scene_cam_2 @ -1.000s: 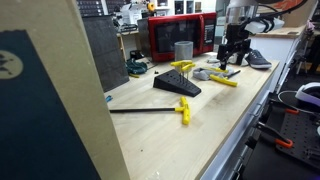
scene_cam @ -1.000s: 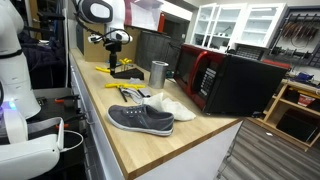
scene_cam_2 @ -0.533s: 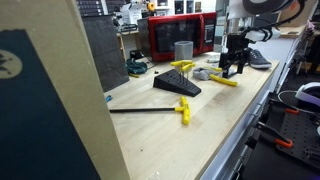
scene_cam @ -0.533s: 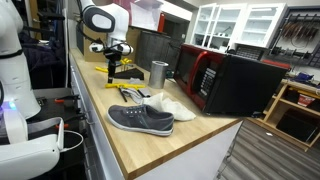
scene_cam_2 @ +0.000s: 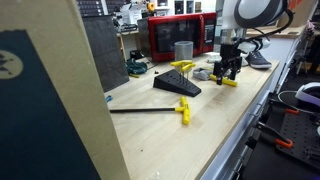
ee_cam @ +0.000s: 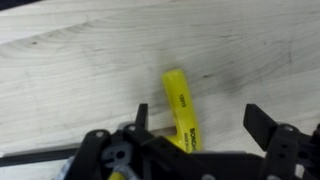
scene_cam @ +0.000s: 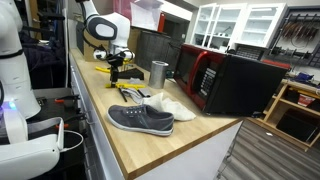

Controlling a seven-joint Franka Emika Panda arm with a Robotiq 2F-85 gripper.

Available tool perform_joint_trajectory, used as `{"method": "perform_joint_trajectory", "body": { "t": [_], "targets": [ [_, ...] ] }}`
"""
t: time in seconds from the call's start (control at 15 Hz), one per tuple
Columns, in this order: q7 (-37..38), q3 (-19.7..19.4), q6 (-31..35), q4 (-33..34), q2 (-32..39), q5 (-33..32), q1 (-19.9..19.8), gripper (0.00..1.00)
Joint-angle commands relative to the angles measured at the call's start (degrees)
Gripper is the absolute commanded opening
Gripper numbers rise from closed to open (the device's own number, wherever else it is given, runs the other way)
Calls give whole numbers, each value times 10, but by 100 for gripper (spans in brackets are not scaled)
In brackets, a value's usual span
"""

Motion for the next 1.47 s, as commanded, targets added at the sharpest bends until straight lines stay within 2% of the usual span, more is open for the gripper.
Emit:
{"method": "perform_joint_trajectory", "body": {
  "t": [0.0,0.2,0.6,0.67,0.93,1.2,1.4],
  "targets": [
    [-16,3,25,23,32,4,9,68],
    [-17,3,29,31,43,-1,10,45],
    [-4,3,25,17,18,-36,5,1],
    [1,4,25,13,13,-44,5,6],
    [19,14,27,-10,-30,-66,11,6],
    [-5,15,15,-35,-112,30,42,6],
    [10,20,-10,-12,-160,62,61,6]
  ]
}}
